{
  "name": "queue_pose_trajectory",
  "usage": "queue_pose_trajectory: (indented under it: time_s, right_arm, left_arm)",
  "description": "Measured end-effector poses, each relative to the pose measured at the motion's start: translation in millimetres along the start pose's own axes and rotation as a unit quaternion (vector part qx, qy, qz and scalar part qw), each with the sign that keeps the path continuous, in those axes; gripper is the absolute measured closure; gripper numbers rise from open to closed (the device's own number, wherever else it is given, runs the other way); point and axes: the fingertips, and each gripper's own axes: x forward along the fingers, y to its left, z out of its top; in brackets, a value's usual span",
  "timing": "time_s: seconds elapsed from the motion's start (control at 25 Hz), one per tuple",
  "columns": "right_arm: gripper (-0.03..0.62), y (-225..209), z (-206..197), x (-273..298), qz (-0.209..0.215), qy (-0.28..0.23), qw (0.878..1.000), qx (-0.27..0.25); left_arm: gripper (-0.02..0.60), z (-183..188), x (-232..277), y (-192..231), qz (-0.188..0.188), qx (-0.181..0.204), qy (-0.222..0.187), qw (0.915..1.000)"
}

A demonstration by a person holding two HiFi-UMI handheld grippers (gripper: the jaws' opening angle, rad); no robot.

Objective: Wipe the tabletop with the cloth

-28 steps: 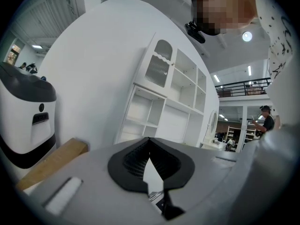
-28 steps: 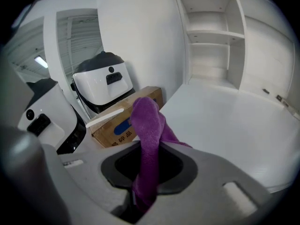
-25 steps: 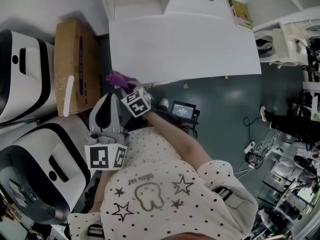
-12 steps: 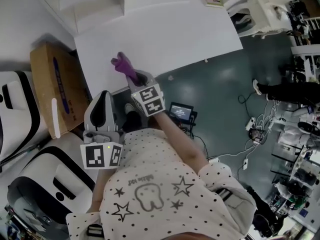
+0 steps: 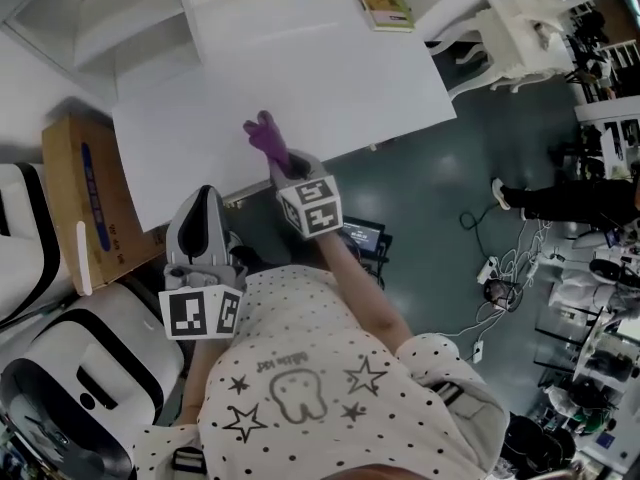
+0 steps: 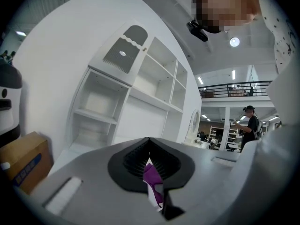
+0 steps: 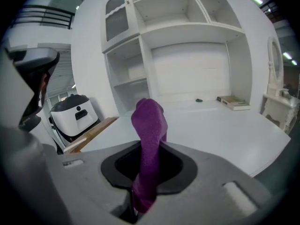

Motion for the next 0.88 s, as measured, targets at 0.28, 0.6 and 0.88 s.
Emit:
queue_pose_trajectory:
  time_s: [0.28,0.6,0.88]
  right_arm:
    - [0.530,-93,-3,-43,0.017,0.008,1.000,-0.010]
    - [0.530,-151,-7,-80,0.005,-0.005,1.000,0.009]
    - [0.530,-173,-5,-81,-0.005,0.000,1.000,0.029]
  left_arm:
    - [0.588,-21,44,-78,0.018,-0.009,-0.018,0.9996]
    - [0.588,-21,57,-106,0.044,0.017,-0.025,0.9986]
    - [0.588,-26,80,-106,0.038,0.019,-0.014,0.9990]
